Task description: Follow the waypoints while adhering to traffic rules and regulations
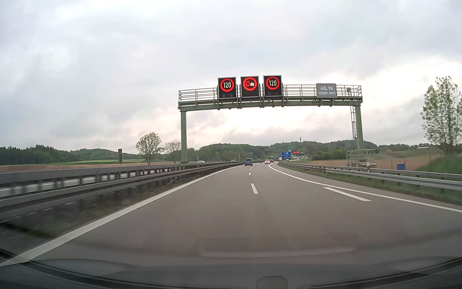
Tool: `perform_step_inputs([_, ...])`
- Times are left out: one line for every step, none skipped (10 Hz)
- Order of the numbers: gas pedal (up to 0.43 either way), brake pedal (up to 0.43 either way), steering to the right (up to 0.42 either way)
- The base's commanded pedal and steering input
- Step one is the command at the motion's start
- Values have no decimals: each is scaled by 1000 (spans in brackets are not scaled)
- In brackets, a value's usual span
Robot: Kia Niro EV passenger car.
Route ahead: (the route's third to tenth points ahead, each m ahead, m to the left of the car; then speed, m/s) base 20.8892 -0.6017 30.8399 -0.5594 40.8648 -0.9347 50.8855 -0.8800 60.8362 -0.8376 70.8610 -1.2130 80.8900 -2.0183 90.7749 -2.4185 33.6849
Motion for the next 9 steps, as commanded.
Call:
perform_step_inputs([220, 0, 11])
perform_step_inputs([220, 0, 10])
perform_step_inputs([220, 0, 8])
perform_step_inputs([220, 0, 7])
perform_step_inputs([220, 0, 7])
perform_step_inputs([220, 0, 7])
perform_step_inputs([220, 0, 7])
perform_step_inputs([220, 0, 7])
perform_step_inputs([220, 0, 7])
